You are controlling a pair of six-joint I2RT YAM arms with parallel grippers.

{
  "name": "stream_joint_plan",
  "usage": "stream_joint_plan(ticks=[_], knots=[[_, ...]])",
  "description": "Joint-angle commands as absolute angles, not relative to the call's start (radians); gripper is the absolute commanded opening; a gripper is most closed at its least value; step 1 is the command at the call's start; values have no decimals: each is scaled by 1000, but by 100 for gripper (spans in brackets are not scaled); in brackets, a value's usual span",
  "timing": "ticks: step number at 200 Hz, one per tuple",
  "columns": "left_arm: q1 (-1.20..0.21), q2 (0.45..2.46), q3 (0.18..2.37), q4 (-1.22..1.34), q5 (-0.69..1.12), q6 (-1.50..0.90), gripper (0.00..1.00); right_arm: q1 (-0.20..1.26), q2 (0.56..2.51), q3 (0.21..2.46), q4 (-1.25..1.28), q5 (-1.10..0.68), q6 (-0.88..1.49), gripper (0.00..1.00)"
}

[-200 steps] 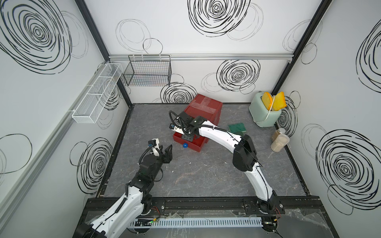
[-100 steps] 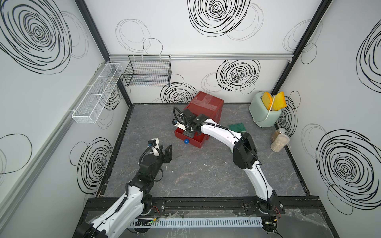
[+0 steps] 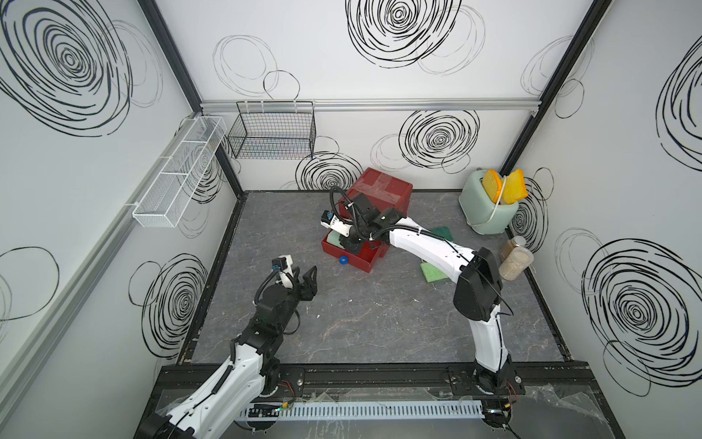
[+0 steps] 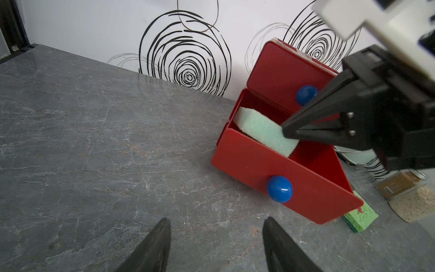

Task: Take the sponge out of the drawer
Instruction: Pick up the sponge from the drawer, then place the sponge at the center of the board.

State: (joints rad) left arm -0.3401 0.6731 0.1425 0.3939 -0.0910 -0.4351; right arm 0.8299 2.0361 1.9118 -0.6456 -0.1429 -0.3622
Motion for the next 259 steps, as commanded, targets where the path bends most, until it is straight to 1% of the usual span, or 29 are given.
stream_joint_plan(ticks=[1, 56, 108, 138, 146, 162, 194, 204, 218, 224, 238, 259], knots=[[-344, 661, 140, 424, -93, -448, 66, 836, 1964, 1897, -621, -233, -336, 0], [-345, 676, 139, 434, -95, -445, 66, 831, 1768, 1820, -649, -218, -293, 0], [-344, 692, 145, 449, -86, -444, 66, 830, 1448, 1674, -651, -135, -144, 0], [-345, 673, 142, 441, -88, -445, 66, 800, 1277, 1611, -637, 15, -22, 0], [-345, 676, 142, 442, -89, -445, 66, 766, 1233, 1571, -629, 46, 8, 0], [-345, 693, 145, 455, -82, -445, 66, 633, 1167, 1471, -634, 103, 97, 0], [-345, 731, 155, 479, -63, -446, 66, 367, 1131, 1249, -586, 161, 234, 0], [-345, 737, 159, 480, -62, -445, 66, 288, 1127, 1176, -517, 127, 280, 0], [-346, 738, 162, 479, -62, -445, 66, 160, 1104, 1058, -380, -32, 386, 0], [-345, 735, 160, 477, -62, -445, 66, 135, 1095, 1007, -318, -52, 439, 0], [-345, 730, 157, 477, -61, -446, 66, 104, 1101, 940, -238, -25, 533, 0], [-348, 723, 157, 466, -60, -448, 66, 88, 1156, 907, -177, 78, 627, 0]])
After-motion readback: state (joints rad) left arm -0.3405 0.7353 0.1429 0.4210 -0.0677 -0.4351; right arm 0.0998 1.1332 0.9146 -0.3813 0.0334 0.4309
